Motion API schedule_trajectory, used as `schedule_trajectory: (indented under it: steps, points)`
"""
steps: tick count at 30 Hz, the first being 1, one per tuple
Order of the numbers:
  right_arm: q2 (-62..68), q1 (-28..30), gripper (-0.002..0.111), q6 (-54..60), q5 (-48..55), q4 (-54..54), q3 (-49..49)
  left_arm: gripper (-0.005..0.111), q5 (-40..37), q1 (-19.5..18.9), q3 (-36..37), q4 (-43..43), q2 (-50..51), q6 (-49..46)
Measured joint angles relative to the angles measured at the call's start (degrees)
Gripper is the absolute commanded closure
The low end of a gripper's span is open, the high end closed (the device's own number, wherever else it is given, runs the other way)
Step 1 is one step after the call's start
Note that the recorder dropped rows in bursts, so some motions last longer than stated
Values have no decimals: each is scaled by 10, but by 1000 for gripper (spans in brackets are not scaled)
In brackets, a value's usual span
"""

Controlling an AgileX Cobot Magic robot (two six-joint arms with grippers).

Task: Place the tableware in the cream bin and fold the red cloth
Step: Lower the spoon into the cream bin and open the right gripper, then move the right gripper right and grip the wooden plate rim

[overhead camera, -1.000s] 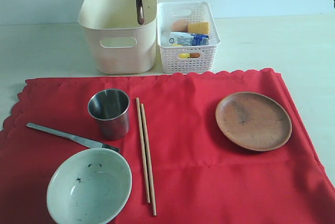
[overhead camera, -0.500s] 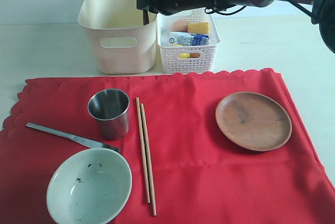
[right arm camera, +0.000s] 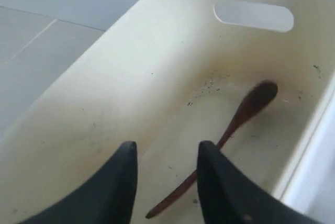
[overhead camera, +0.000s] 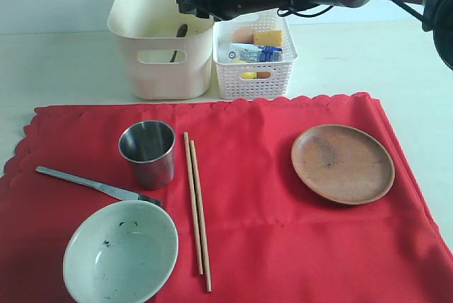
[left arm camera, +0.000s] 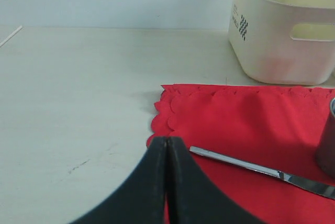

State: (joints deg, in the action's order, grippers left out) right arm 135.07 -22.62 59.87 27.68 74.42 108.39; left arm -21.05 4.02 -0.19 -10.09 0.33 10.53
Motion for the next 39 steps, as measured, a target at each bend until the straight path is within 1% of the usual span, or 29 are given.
schedule_trajectory:
  steps: [9, 12, 15, 21, 22, 23, 25, 26, 28, 32, 34, 36, 39]
  points:
    - [-41, 0, 69, -3, 7, -8, 0, 107, 0, 0, 0, 0, 0, 0]
    - [-64, 0, 69, -20, 23, -9, 0, 107, 0, 0, 0, 0, 0, 0]
    - [-84, 0, 69, -50, 67, -10, 0, 107, 0, 0, 0, 0, 0, 0]
    - [-116, 0, 69, -63, 193, -38, 0, 107, 0, 0, 0, 0, 0, 0]
    - [-121, 0, 69, -77, 230, -62, 1, 107, 0, 0, 0, 0, 0, 0]
    - [-123, 0, 69, -98, 245, -83, 1, 107, 0, 0, 0, 0, 0, 0]
    - [-128, 0, 69, -191, 272, -170, 1, 107, 0, 0, 0, 0, 0, 0]
    - [-131, 0, 69, -259, 287, -236, 1, 107, 0, 0, 0, 0, 0, 0]
    - [-136, 0, 69, -346, 319, -329, 1, 107, 0, 0, 0, 0, 0, 0]
    - [-163, 0, 69, -468, 384, -480, 0, 107, 0, 0, 0, 0, 0, 0]
    - [-177, 0, 69, -508, 406, -543, 0, 107, 0, 0, 0, 0, 0, 0]
    - [-188, 0, 69, -522, 415, -584, 0, 107, 0, 0, 0, 0, 0, 0]
    - [-195, 4, 69, -536, 415, -601, 0, 107, 0, 0, 0, 0, 0, 0]
